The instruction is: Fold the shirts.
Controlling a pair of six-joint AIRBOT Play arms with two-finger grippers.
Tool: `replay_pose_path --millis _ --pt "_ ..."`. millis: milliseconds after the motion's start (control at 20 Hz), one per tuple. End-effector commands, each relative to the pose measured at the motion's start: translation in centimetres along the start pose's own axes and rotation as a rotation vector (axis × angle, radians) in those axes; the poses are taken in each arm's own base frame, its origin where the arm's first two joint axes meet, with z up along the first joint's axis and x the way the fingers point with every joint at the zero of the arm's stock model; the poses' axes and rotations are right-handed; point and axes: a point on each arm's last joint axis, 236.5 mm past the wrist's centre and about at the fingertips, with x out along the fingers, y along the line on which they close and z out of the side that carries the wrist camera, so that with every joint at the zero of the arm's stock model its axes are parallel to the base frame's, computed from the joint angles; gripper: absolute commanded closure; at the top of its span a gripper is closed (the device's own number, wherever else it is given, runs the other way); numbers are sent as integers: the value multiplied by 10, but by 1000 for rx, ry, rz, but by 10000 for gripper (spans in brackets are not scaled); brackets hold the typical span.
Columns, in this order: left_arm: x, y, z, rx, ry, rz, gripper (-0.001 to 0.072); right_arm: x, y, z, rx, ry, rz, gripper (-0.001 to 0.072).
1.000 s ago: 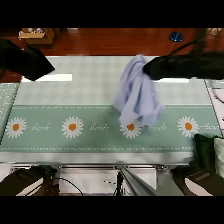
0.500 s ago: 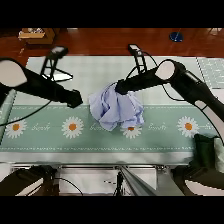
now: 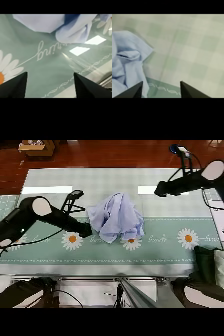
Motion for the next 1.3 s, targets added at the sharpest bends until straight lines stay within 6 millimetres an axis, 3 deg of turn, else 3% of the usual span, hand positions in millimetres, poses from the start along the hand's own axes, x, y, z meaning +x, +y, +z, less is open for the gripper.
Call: replay_pose_path --millis 0,200,350,800,950,1000,1250 --pt "28 -8 2 -48 2 -85 -13 0 -42 -33 119 86 7 181" --pt "59 -13 1 -85 44 -113 -13 22 -36 -71 150 160 87 181" --pt "76 -16 8 -68 26 -96 -13 37 -23 -88 178 175 154 181" --pt "99 -25 40 -93 -106 -91 12 41 -10 -87 220 156 216 184" --pt "99 -31 42 -107 -112 -110 615 41 -7 -85 230 148 228 184" --pt "99 -32 37 -106 -94 -116 685 41 -7 -85 231 150 229 184" --pt "90 -30 15 -82 10 -156 687 65 12 -97 322 211 340 184"
